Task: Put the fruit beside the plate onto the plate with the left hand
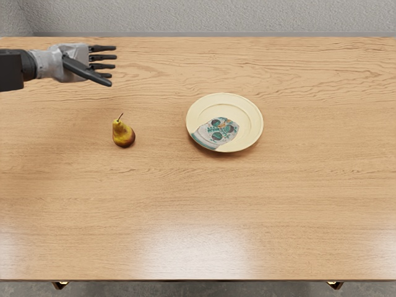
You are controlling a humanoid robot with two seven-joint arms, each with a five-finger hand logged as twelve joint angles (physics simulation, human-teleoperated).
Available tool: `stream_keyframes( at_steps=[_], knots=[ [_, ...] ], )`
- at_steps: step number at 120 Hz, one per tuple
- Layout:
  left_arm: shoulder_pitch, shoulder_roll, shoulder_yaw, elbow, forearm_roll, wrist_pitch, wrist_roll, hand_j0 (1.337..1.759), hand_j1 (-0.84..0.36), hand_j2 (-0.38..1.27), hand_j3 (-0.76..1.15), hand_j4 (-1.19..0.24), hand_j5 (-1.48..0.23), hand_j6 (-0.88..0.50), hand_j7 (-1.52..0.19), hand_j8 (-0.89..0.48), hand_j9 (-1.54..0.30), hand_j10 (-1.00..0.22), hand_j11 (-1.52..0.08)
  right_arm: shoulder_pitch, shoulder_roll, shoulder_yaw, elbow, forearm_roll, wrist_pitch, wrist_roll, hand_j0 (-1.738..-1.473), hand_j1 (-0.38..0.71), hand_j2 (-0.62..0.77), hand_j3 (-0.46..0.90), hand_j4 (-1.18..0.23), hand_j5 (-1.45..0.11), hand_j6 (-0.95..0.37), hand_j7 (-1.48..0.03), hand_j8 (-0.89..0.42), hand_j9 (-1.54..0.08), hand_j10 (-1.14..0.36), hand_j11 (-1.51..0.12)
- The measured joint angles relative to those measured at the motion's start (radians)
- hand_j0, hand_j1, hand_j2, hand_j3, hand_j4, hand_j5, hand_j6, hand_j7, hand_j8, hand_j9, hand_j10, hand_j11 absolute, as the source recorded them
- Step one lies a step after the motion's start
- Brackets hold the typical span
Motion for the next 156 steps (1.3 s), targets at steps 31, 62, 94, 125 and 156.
stream_keyframes(
  at_steps=[31, 62, 94, 125, 156],
  knots=[
    [0.010, 0.027, 0.005, 0.001, 0.027, 0.000, -0.003, 1.658, 0.35, 0.00, 0.00, 0.00, 0.00, 0.00, 0.00, 0.00, 0.00, 0.00, 0.00, 0.000, 0.000, 0.000, 0.000, 0.000, 0.000, 0.000, -1.658, -0.33, 0.00, 0.00, -0.02, -0.02, -0.02, -0.02, -0.02, -0.02, -0.02, -0.02],
    [0.034, 0.111, 0.004, 0.003, 0.236, 0.000, -0.212, 1.658, 0.31, 0.01, 0.00, -0.03, -0.04, -0.03, -0.04, -0.03, -0.04, -0.03, -0.04, 0.000, 0.000, 0.000, -0.001, 0.000, 0.001, 0.000, -1.658, -0.33, 0.00, 0.00, -0.02, -0.02, -0.02, -0.02, -0.02, -0.02, -0.02, -0.02],
    [0.109, 0.112, 0.088, -0.001, 0.319, 0.000, -0.535, 1.658, 0.31, 0.01, 0.00, -0.04, -0.05, -0.04, -0.05, -0.04, -0.05, -0.04, -0.05, 0.000, 0.000, -0.001, 0.000, 0.000, 0.001, 0.000, -1.658, -0.33, 0.00, 0.00, -0.02, -0.02, -0.02, -0.02, -0.02, -0.02, -0.02, -0.02],
    [0.141, 0.086, 0.136, -0.057, 0.326, 0.000, -0.613, 1.658, 0.32, 0.01, 0.00, -0.03, -0.03, -0.03, -0.03, -0.03, -0.03, -0.03, -0.03, -0.001, 0.000, -0.001, -0.001, 0.000, 0.001, 0.000, -1.658, -0.33, 0.00, 0.00, -0.02, -0.02, -0.02, -0.02, -0.02, -0.02, -0.02, -0.02],
    [0.148, 0.061, 0.151, -0.068, 0.333, 0.000, -0.618, 1.658, 0.33, 0.00, 0.00, -0.01, -0.02, -0.01, -0.02, -0.01, -0.02, -0.01, -0.02, 0.000, 0.000, -0.001, -0.001, 0.000, 0.001, 0.000, -1.658, -0.33, 0.00, 0.00, -0.02, -0.02, -0.02, -0.02, -0.02, -0.02, -0.02, -0.02]
  ],
)
